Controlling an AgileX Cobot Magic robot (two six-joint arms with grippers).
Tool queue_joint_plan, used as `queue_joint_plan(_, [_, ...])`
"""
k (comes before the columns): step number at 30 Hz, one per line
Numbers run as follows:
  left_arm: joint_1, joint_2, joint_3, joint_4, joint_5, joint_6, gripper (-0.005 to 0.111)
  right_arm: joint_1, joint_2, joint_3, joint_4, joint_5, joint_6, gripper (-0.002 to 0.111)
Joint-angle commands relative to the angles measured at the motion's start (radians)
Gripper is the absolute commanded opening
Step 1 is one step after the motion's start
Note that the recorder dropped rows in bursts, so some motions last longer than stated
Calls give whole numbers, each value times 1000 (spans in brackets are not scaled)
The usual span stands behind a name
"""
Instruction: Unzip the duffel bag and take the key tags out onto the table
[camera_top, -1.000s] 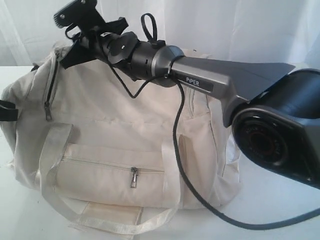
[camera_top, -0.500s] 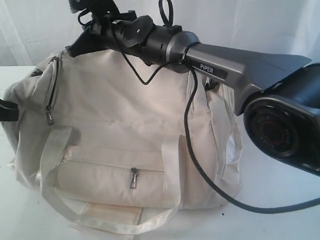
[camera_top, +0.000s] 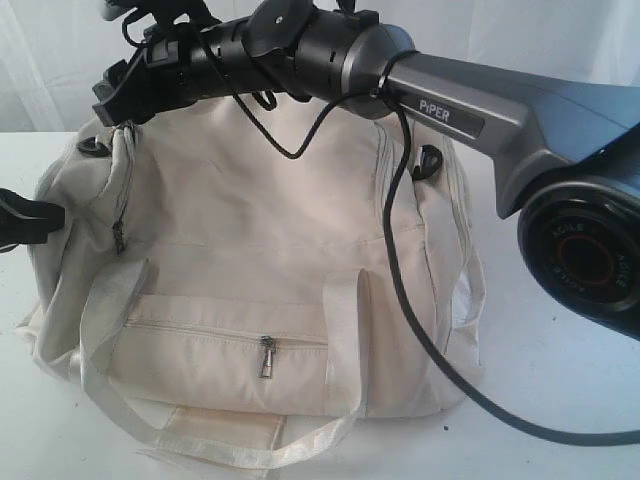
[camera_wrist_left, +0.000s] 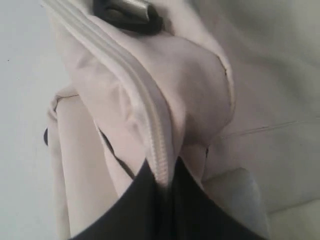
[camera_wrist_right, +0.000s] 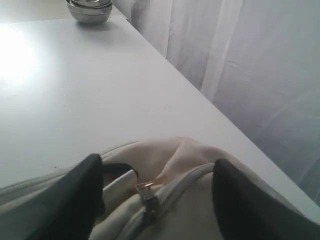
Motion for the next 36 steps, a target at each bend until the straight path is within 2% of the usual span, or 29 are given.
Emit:
queue_joint_plan(1, [-1, -5, 47, 16, -24, -1, 0, 26, -5, -4, 4, 32, 14, 54])
queue_joint_plan(6, [-1, -5, 56, 16, -10, -6, 0, 75, 30, -4, -41, 12, -107, 48])
queue_joint_plan(10, [-1, -5, 56, 16, -27, -8, 0, 74, 57, -4, -154, -2, -11, 47])
queue_joint_plan(21, [-1, -5, 56, 16, -34, -4, 0, 74, 94, -4, -138, -248, 41, 47])
queue_joint_plan(36, [-1, -5, 56, 16, -36, -4, 0, 74, 115, -4, -134, -296, 112, 47])
